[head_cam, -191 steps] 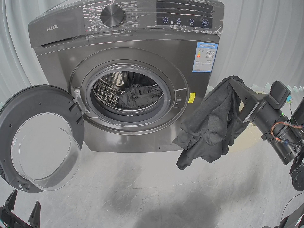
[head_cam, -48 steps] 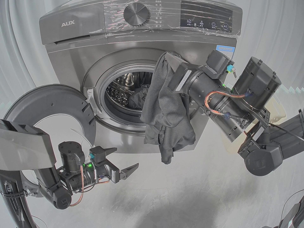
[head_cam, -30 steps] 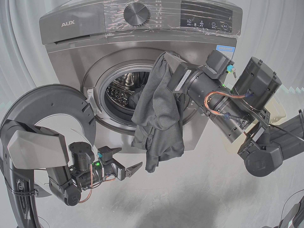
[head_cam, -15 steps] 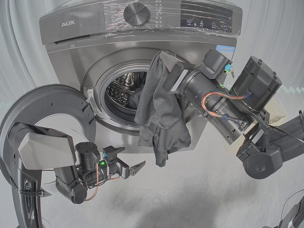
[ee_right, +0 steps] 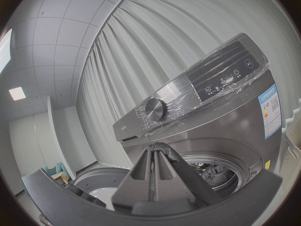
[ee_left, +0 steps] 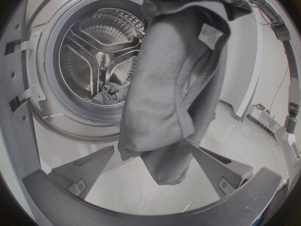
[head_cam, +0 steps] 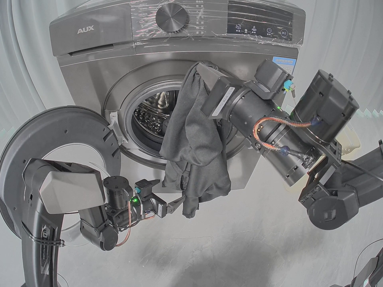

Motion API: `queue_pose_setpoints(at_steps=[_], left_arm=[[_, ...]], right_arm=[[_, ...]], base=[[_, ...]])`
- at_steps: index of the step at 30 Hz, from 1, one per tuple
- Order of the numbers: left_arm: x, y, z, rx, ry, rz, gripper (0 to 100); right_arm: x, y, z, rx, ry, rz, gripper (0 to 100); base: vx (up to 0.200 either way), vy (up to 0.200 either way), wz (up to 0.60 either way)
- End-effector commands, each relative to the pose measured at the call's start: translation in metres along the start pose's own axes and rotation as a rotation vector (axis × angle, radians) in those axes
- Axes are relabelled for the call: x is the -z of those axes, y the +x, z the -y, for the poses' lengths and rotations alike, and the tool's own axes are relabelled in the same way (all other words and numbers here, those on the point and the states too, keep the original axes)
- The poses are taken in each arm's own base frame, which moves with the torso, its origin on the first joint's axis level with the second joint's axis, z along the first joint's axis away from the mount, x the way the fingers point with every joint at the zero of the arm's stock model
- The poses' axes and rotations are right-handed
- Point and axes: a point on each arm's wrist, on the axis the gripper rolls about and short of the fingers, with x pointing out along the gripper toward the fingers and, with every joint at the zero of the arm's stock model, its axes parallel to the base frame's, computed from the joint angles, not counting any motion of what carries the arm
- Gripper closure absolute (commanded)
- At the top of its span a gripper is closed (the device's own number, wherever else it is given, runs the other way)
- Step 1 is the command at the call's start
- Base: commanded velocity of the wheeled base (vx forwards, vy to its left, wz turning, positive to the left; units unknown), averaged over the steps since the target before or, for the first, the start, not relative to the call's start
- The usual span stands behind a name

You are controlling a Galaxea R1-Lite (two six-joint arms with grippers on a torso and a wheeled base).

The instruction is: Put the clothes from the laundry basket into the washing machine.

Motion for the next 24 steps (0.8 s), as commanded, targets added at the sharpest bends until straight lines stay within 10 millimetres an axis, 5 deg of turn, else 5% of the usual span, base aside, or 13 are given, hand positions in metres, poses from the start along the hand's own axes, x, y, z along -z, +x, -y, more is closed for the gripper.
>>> queue_pose_setpoints(at_steps=[1, 24], left_arm=[[0.006, 0.006, -0.004, -0.008, -0.001, 0.001, 0], [0.002, 0.037, -0.008, -0.033, 0.023, 0.087, 0]], right_arm=[[-0.004, -0.002, -0.005, -0.015, 0.008, 0.009, 100], [-0.002, -0.002, -0.006, -0.015, 0.008, 0.004, 100]], base=[[0.000, 0.000, 0.00], [0.000, 0.000, 0.00]])
